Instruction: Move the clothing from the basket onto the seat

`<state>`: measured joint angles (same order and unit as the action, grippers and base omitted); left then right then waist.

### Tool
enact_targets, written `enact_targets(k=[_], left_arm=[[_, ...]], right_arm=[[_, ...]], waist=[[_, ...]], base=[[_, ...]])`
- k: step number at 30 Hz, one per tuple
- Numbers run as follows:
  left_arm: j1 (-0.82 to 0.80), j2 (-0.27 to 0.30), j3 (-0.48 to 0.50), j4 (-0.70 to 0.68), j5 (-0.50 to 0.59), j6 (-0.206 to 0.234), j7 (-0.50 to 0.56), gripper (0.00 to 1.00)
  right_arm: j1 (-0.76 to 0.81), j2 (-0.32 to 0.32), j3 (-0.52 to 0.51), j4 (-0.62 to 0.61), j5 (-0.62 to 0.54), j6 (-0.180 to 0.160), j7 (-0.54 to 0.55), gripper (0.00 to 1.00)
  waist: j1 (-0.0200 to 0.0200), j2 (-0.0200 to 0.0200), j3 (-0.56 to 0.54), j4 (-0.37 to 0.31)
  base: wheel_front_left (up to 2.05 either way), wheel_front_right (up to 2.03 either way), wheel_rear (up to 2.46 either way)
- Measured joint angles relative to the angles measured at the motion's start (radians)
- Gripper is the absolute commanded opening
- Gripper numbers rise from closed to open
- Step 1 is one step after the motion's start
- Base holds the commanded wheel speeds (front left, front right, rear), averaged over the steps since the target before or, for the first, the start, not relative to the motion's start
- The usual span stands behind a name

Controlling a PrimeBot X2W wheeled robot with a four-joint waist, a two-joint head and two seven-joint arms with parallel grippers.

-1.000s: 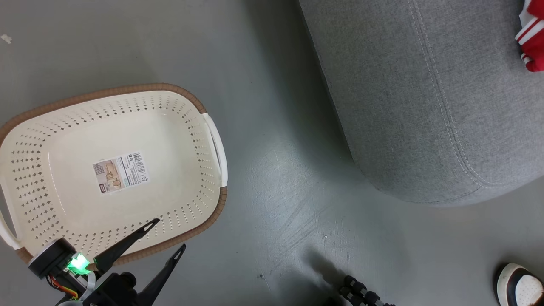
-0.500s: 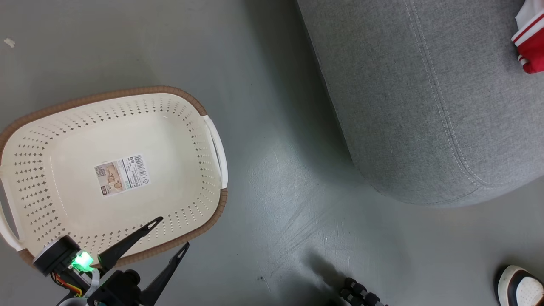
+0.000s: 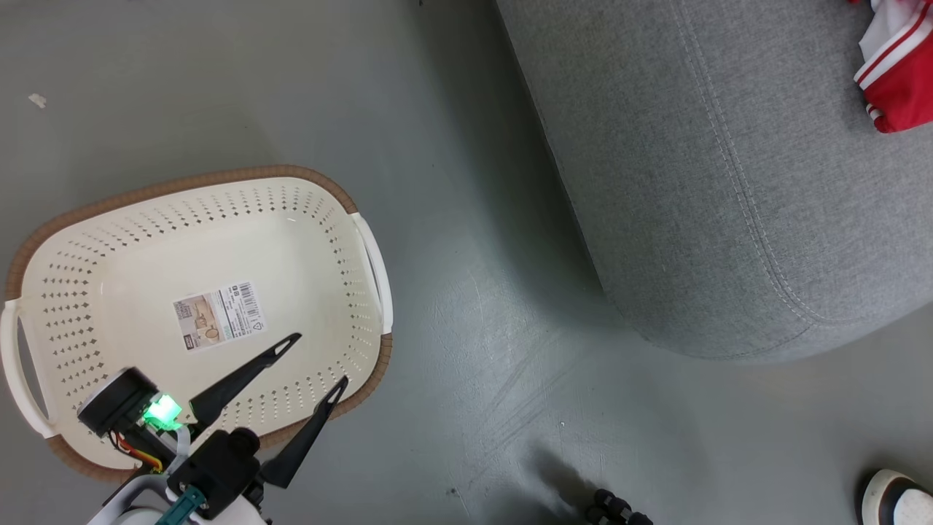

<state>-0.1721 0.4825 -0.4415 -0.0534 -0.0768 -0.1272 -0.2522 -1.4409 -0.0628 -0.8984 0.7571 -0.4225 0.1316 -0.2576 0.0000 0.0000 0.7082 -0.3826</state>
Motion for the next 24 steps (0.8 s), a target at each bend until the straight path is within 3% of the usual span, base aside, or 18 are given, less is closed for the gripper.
enact_targets(k=[13,24], left_arm=[[-0.066,-0.078,0.033,0.005,-0.001,0.001,0.0,1.0],[-0.07,-0.161,0.094,0.012,-0.021,0.033,0.0,1.0]], right_arm=[[0.009,0.011,0.276,-0.113,0.066,0.0,0.0,1.0],[0.169,0.014,0.57,-0.199,0.152,0.0,-0.001,1.0]], waist=[[0.0,0.0,-0.068,0.02],[0.0,0.0,-0.164,0.058]], base=[[0.0,0.0,0.0],[0.0,0.0,0.0]])
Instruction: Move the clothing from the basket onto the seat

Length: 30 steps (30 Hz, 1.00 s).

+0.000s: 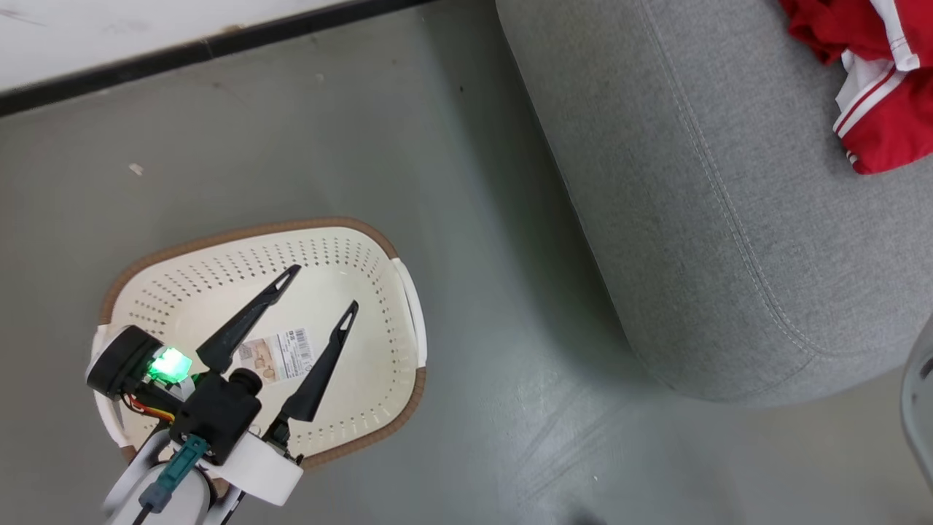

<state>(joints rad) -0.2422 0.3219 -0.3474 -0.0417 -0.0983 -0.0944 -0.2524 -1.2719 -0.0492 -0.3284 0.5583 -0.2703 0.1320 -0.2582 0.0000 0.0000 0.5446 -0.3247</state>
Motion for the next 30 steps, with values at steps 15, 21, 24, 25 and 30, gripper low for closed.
enact_targets(k=[15,21,24,25,30], left_arm=[[0.015,-0.108,0.11,0.007,-0.054,0.036,0.0,1.0],[0.055,-0.151,0.164,0.012,-0.075,0.048,0.0,1.0],[0.082,-0.176,0.2,0.018,-0.082,0.058,0.0,1.0],[0.091,-0.181,0.208,0.022,-0.084,0.058,0.0,1.0],[0.162,-0.236,0.261,0.076,-0.1,0.096,0.0,1.0]], right_arm=[[0.297,-0.007,0.299,-0.124,0.131,0.0,0.0,1.0],[0.415,-0.01,0.387,-0.162,0.196,0.0,0.0,1.0],[0.495,-0.01,0.432,-0.188,0.221,0.0,0.0,1.0],[0.515,-0.009,0.436,-0.195,0.234,0.0,0.0,1.0],[0.68,-0.009,0.438,-0.234,0.325,0.0,0.0,1.0]], waist=[[0.0,0.0,-0.161,0.071],[0.0,0.0,-0.223,0.102],[0.0,0.0,-0.263,0.124],[0.0,0.0,-0.273,0.13],[0.0,0.0,-0.34,0.173]], base=[[0.0,0.0,0.0],[0.0,0.0,0.0],[0.0,0.0,0.0],[0.0,0.0,0.0],[0.0,0.0,0.0]])
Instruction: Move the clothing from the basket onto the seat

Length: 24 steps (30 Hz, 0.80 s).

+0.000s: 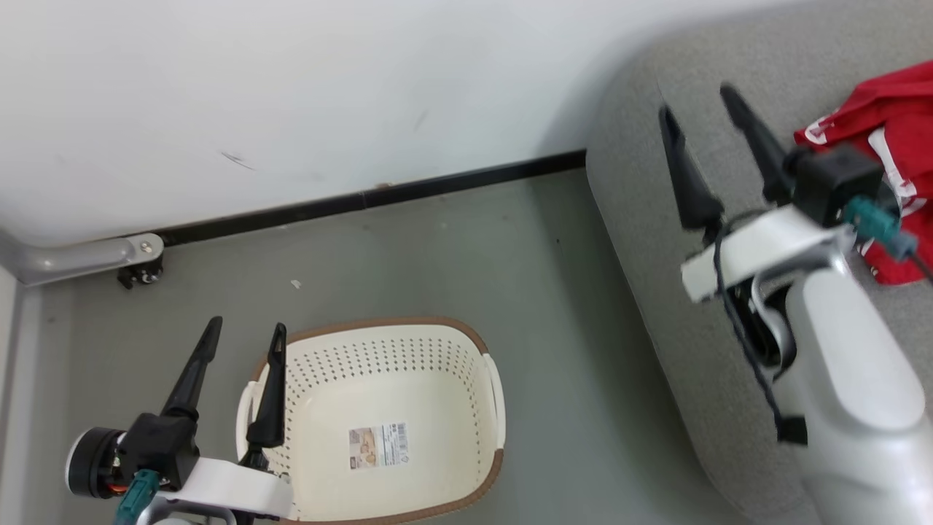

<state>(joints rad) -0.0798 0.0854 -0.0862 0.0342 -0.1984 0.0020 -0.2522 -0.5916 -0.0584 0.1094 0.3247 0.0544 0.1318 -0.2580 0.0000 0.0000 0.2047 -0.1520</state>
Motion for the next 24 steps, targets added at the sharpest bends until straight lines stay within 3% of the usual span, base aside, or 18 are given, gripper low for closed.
enact_targets(k=[14,24], left_arm=[[0.074,-0.021,0.024,0.057,0.016,-0.005,0.0,1.0],[0.14,-0.033,0.045,0.12,0.023,0.015,0.0,1.0]], right_arm=[[0.255,0.003,0.0,-0.079,0.0,0.0,0.0,1.0],[0.392,0.005,0.019,-0.126,0.009,0.0,0.0,1.0]], waist=[[0.0,0.0,-0.124,0.073],[0.0,0.0,-0.194,0.114]], base=[[0.0,0.0,0.0],[0.0,0.0,0.0]])
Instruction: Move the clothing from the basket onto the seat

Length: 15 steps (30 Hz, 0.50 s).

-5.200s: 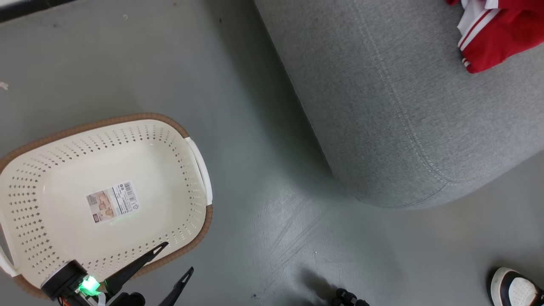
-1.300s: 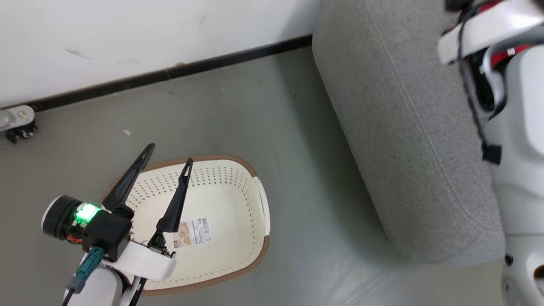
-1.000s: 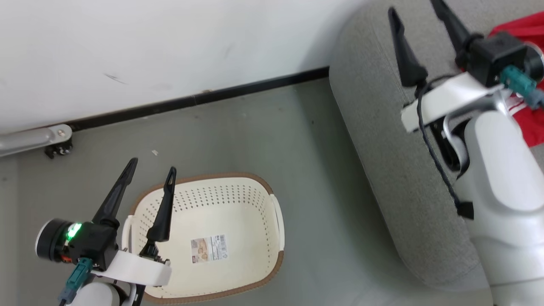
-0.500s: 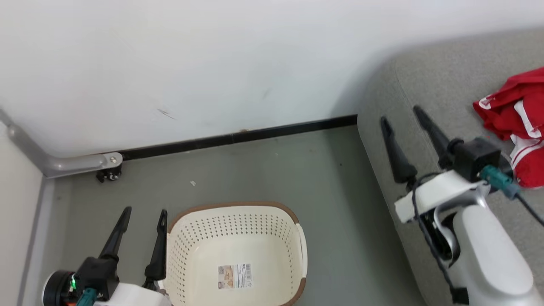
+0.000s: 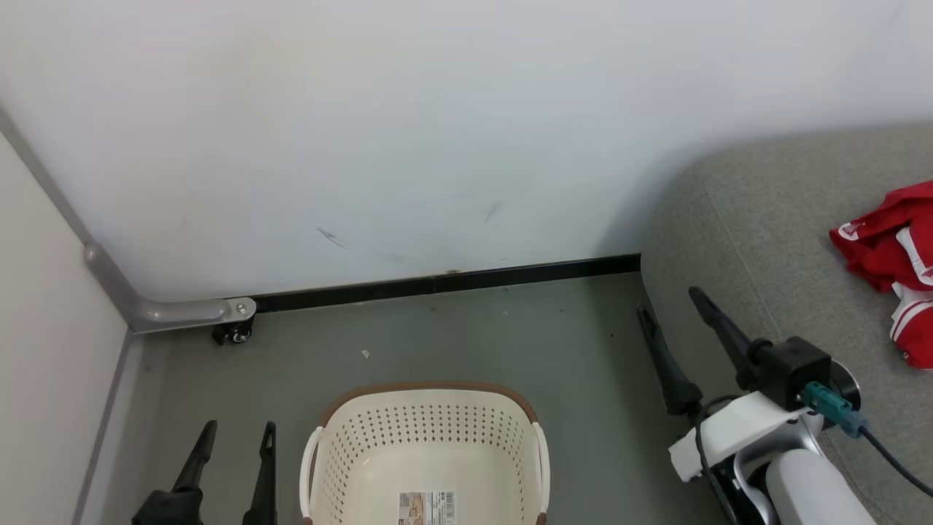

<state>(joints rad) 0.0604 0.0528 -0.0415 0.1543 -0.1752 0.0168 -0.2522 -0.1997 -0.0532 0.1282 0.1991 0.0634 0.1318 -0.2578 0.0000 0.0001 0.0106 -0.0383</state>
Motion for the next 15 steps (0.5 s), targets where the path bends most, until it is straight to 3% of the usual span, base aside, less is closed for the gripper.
enact_targets(k=[15], left_arm=[[0.035,-0.01,0.003,0.0,0.028,0.025,0.0,1.0]], right_arm=[[0.135,0.008,0.008,-0.069,0.012,0.0,0.0,1.0]], waist=[[0.0,0.0,-0.064,0.05]], base=[[0.0,0.0,0.0]])
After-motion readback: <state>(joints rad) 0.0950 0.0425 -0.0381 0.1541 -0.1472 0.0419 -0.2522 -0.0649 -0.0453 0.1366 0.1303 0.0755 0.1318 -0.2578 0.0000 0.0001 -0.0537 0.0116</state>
